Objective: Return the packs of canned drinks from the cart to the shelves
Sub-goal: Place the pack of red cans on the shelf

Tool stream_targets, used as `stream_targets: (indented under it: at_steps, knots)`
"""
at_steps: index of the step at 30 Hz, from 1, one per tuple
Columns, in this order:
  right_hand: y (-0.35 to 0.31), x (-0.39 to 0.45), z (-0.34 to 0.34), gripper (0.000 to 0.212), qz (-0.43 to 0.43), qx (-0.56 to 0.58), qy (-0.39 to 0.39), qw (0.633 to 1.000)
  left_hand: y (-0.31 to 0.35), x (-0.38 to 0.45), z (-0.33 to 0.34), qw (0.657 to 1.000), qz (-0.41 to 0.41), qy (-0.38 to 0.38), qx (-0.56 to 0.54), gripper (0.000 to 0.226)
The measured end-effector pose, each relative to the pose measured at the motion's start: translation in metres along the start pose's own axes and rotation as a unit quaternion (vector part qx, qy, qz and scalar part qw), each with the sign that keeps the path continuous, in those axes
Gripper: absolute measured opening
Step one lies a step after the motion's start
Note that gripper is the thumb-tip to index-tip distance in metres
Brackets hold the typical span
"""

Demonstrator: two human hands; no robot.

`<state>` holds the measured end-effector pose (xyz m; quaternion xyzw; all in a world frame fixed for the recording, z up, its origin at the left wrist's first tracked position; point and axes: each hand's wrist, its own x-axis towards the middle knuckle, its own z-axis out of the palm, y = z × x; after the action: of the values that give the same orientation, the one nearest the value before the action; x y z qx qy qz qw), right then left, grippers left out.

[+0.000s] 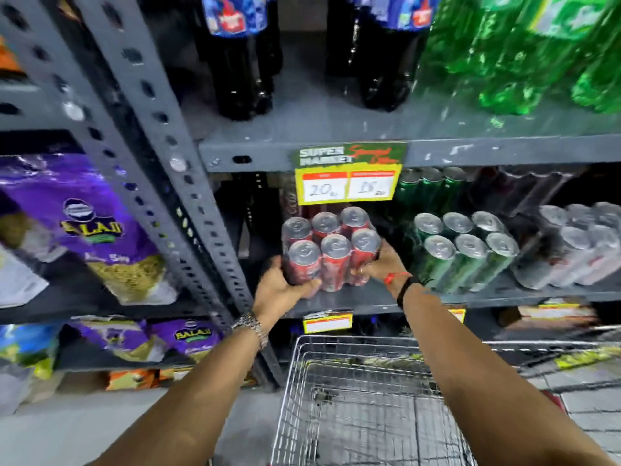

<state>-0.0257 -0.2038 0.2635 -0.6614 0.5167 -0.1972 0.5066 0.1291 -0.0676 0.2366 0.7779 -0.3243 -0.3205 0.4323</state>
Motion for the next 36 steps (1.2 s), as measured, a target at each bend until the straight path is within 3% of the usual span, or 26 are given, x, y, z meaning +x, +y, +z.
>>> stream_targets:
  at_steps: [4,11,36]
  knots:
    - [0.004,-0.002,0.002,0.068,-0.008,-0.044,0.042,0.998,0.008,0.001,0.000,0.998,0.050,0.011,-0.021,0.068]
    - [0.006,-0.012,0.005,0.073,0.008,-0.118,0.057,0.991,0.005,0.003,-0.012,0.999,0.045,-0.018,-0.013,0.068]
    - [0.010,-0.033,0.016,0.062,0.017,-0.139,0.084,0.987,0.003,0.006,-0.018,0.998,0.023,-0.022,0.046,0.075]
